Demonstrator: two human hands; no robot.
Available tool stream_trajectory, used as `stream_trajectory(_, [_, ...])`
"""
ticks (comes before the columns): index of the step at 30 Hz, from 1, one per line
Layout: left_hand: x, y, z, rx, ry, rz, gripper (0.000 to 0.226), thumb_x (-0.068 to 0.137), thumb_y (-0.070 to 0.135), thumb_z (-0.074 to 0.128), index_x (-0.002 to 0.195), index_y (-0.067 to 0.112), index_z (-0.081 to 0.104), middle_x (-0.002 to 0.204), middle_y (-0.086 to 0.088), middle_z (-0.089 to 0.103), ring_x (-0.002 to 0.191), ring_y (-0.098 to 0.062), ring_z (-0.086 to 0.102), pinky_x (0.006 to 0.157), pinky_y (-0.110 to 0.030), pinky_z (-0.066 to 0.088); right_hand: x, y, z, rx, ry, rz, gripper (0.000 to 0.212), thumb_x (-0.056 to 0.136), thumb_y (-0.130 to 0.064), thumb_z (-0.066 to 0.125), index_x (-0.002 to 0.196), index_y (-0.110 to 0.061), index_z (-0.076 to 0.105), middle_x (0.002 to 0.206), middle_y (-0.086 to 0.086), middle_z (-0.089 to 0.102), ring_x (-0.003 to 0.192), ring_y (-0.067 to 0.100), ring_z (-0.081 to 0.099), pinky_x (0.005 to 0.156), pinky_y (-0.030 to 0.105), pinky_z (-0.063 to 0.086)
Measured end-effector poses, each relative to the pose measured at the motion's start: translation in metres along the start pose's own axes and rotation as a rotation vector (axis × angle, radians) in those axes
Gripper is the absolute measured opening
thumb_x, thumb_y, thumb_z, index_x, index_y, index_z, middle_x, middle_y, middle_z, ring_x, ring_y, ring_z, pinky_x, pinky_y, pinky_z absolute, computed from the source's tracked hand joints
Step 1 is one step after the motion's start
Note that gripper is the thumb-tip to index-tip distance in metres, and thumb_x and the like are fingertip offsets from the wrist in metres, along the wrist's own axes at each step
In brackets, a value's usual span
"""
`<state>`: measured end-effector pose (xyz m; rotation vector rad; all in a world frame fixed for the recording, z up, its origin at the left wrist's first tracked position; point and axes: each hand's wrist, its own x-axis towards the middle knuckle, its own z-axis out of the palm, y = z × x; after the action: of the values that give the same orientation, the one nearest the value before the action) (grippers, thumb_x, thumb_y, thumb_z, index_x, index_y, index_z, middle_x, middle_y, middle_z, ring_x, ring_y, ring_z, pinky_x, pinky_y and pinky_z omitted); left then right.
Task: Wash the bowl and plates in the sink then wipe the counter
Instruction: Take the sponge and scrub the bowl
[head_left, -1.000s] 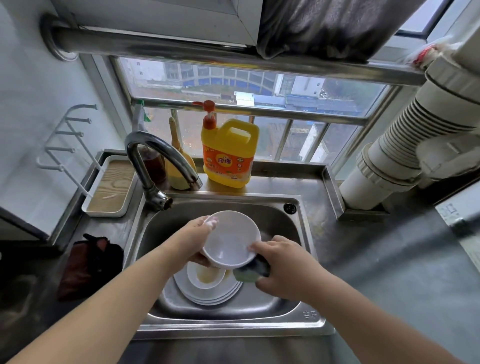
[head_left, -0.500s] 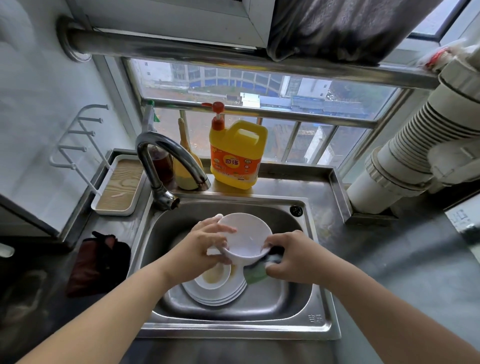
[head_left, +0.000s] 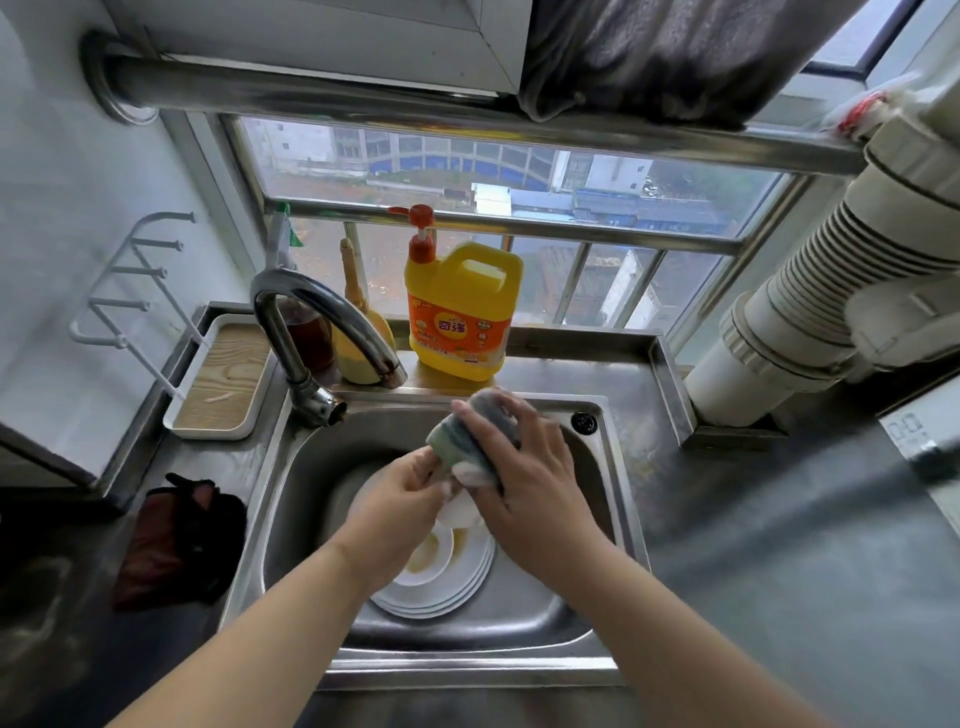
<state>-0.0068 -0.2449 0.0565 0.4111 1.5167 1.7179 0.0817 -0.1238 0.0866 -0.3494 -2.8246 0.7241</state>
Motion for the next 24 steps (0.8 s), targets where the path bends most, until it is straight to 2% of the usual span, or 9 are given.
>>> stream_trajectory(2, [-0.001,0.000,0.002,-0.063,0.035,-0.008,0.025,0.091,0.001,0.055,0.116,0.000,0.058,0.100,-0.008,0.069,0.096,-0.016,0.063,0.085,-0.027,0.050,0.013,0.007,0.000,-0.011,0.058,0.019,0.055,0.090,-0.052,0.032,0.144,-0.043,0.026,0.146,-0.006,0.021,0.128,0.016,0.024,0.107,0.033,0.020])
stream_trajectory(6, [0.000,0.007,0.003,-0.166,0.066,-0.045,0.035,0.085,0.020,0.064,0.112,0.000,0.059,0.101,-0.017,0.063,0.096,-0.028,0.060,0.093,-0.045,0.046,0.034,0.026,-0.007,0.314,0.055,0.316,0.049,0.094,-0.041,0.041,0.142,-0.036,0.037,0.140,-0.003,0.038,0.126,0.020,0.036,0.108,0.045,0.034])
stream_trajectory(10, [0.001,0.005,0.006,-0.155,0.057,-0.044,0.024,0.093,-0.005,0.045,0.111,0.002,0.060,0.097,-0.012,0.070,0.091,-0.018,0.066,0.080,-0.026,0.053,0.008,-0.004,-0.002,-0.035,0.100,0.011,0.052,0.090,-0.049,0.036,0.140,-0.038,0.038,0.144,-0.003,0.029,0.125,0.019,0.030,0.103,0.035,0.027])
stream_trajectory(12, [-0.001,0.004,0.010,-0.174,0.046,-0.058,0.027,0.094,-0.008,0.040,0.109,0.002,0.060,0.095,-0.011,0.070,0.087,-0.016,0.068,0.074,-0.022,0.055,0.010,0.000,0.003,-0.049,0.064,0.030,0.052,0.089,-0.049,0.039,0.140,-0.037,0.039,0.145,-0.002,0.031,0.124,0.019,0.032,0.104,0.037,0.028])
stream_trajectory(14, [-0.002,0.005,0.013,-0.217,0.056,-0.074,0.019,0.095,0.000,0.043,0.102,0.000,0.061,0.089,-0.011,0.069,0.080,-0.018,0.066,0.069,-0.022,0.055,0.023,0.018,-0.001,0.192,0.017,0.242,0.049,0.090,-0.048,0.040,0.136,-0.033,0.047,0.138,-0.002,0.044,0.121,0.019,0.041,0.103,0.036,0.036])
stream_trajectory(16, [-0.002,0.006,0.015,-0.330,0.094,-0.107,0.018,0.094,0.004,0.044,0.104,-0.003,0.059,0.091,-0.015,0.065,0.082,-0.022,0.063,0.068,-0.025,0.056,0.030,0.037,-0.011,0.552,-0.026,0.470,0.034,0.096,-0.043,0.044,0.125,-0.030,0.057,0.120,-0.003,0.060,0.110,0.017,0.055,0.090,0.030,0.047])
stream_trajectory(19, [0.001,0.008,0.020,-0.594,0.132,-0.149,0.030,0.090,0.013,0.045,0.114,-0.002,0.057,0.105,-0.022,0.062,0.096,-0.031,0.059,0.083,-0.041,0.053,0.019,0.048,-0.017,0.909,-0.011,0.578,0.023,0.099,-0.031,0.045,0.117,-0.034,0.059,0.104,-0.004,0.066,0.098,0.016,0.062,0.082,0.025,0.050])
stream_trajectory(22, [0.004,0.010,0.030,-0.845,0.161,-0.192,0.035,0.092,0.019,0.043,0.122,0.005,0.055,0.119,-0.022,0.062,0.114,-0.035,0.055,0.101,-0.057,0.037,0.000,0.036,-0.001,1.055,0.171,0.561,0.026,0.101,-0.023,0.041,0.123,-0.032,0.052,0.114,0.001,0.063,0.093,0.001,0.062,0.073,0.012,0.049])
stream_trajectory(24, [0.008,0.006,0.034,-0.906,0.179,-0.201,0.044,0.087,0.022,0.047,0.128,0.005,0.051,0.127,-0.022,0.059,0.122,-0.035,0.052,0.101,-0.056,0.039,-0.013,0.024,0.018,0.940,0.306,0.549,0.034,0.099,-0.033,0.042,0.132,-0.039,0.036,0.136,0.003,0.046,0.115,0.003,0.052,0.091,0.017,0.047])
